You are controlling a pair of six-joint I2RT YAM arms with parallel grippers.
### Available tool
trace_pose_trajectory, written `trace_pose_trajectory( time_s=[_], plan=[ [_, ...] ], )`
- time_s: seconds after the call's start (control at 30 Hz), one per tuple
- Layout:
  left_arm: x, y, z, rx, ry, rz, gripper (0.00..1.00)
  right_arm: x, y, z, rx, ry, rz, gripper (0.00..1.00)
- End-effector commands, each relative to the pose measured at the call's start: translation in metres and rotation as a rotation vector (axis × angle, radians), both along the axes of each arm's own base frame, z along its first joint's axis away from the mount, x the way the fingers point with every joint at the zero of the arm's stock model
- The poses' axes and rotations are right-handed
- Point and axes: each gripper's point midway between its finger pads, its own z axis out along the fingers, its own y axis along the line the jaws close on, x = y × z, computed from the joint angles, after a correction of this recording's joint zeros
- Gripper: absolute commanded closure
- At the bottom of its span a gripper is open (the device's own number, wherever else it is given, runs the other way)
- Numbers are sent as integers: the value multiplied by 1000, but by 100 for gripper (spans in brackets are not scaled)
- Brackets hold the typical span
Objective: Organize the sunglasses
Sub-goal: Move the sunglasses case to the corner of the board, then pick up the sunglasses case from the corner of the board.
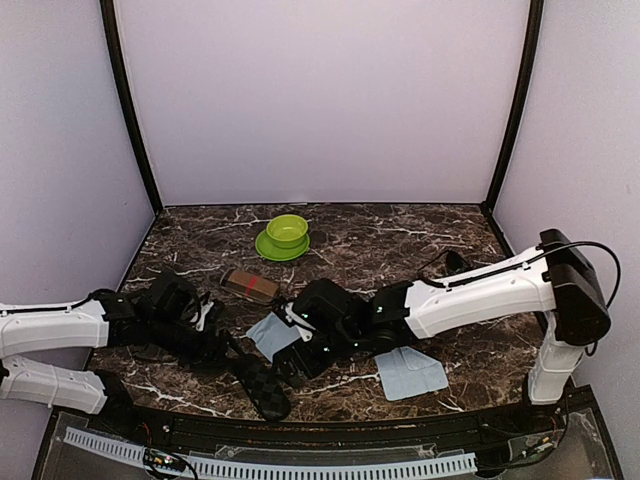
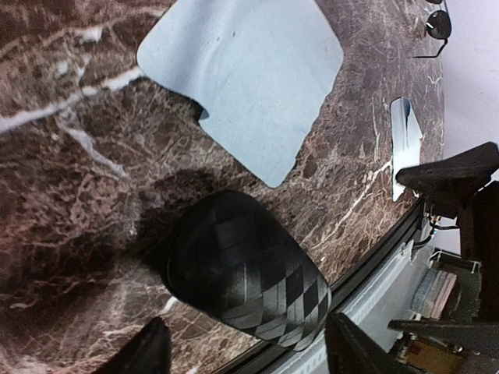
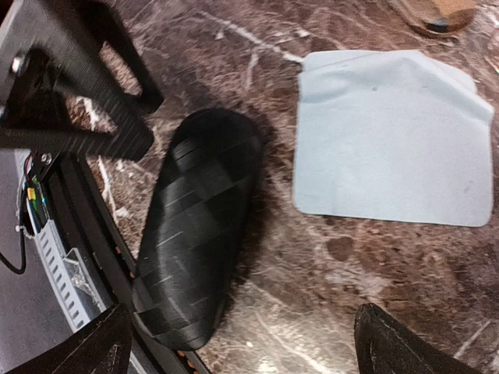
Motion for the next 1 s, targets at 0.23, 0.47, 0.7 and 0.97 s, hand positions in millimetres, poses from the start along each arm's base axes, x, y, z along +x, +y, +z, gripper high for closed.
trace_pose_trajectory(
  time_s=[0.23,0.47,0.7,0.97],
  plan=[
    [41,65,46,234,-282,283,12,-51,40,-7,-39,16,101,0],
    [54,76,70,275,-393,313,7,-51,50,-34,-150,57,62,0],
    [54,77,79,203,-443,344,7,-49,55,-52,-223,76,38,0],
    [59,72,79,208,-468,318,6,-42,47,-59,-262,52,5,13]
  ],
)
